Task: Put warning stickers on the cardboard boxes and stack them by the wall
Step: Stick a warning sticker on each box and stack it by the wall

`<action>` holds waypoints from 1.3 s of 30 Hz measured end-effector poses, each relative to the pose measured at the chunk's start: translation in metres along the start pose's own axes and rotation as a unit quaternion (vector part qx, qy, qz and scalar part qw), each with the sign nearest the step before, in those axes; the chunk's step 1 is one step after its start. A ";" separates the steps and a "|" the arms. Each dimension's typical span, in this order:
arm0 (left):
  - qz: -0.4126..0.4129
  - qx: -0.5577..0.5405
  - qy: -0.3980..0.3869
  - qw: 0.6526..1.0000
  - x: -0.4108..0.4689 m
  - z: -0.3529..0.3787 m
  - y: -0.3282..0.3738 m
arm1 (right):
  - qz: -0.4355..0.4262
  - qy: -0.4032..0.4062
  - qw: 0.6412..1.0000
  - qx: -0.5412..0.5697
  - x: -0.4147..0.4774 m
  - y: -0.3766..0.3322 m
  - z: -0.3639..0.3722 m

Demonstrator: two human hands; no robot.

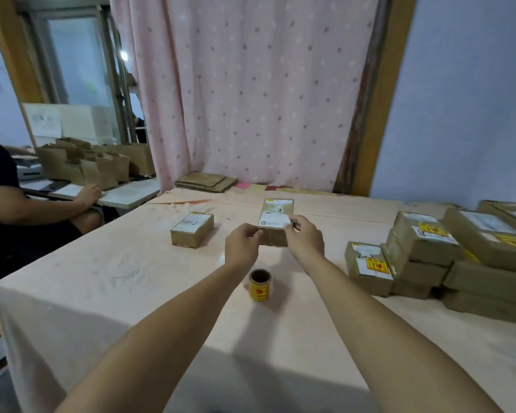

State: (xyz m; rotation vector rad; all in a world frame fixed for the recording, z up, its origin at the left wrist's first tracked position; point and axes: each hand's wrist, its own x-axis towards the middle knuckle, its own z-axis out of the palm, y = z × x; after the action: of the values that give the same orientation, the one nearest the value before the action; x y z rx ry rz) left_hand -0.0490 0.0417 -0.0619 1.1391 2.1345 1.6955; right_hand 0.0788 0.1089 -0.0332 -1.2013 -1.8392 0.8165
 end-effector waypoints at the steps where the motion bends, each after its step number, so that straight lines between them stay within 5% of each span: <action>1: -0.008 -0.001 -0.010 1.000 -0.008 0.006 0.005 | 0.006 0.006 1.000 -0.005 -0.006 0.007 -0.010; 13: 0.069 0.097 -0.137 0.983 -0.097 0.054 -0.002 | 0.069 0.009 0.997 0.025 -0.077 0.102 -0.069; 28: 0.074 0.077 -0.153 0.982 -0.125 0.052 -0.021 | 0.079 -0.047 0.995 0.044 -0.109 0.118 -0.072; 33: 0.111 0.090 -0.160 0.977 -0.130 0.029 -0.016 | 0.052 -0.008 0.998 -0.046 -0.110 0.110 -0.068; 39: 0.284 0.281 -0.137 0.906 -0.102 -0.027 -0.020 | -0.074 -0.021 0.990 -0.118 -0.107 0.082 -0.049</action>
State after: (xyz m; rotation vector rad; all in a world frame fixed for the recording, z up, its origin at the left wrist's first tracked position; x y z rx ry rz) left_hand -0.0031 -0.0465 -0.1021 2.1863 2.2992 0.9657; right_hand 0.1842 0.0421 -0.1051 -1.1819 -2.0771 0.5559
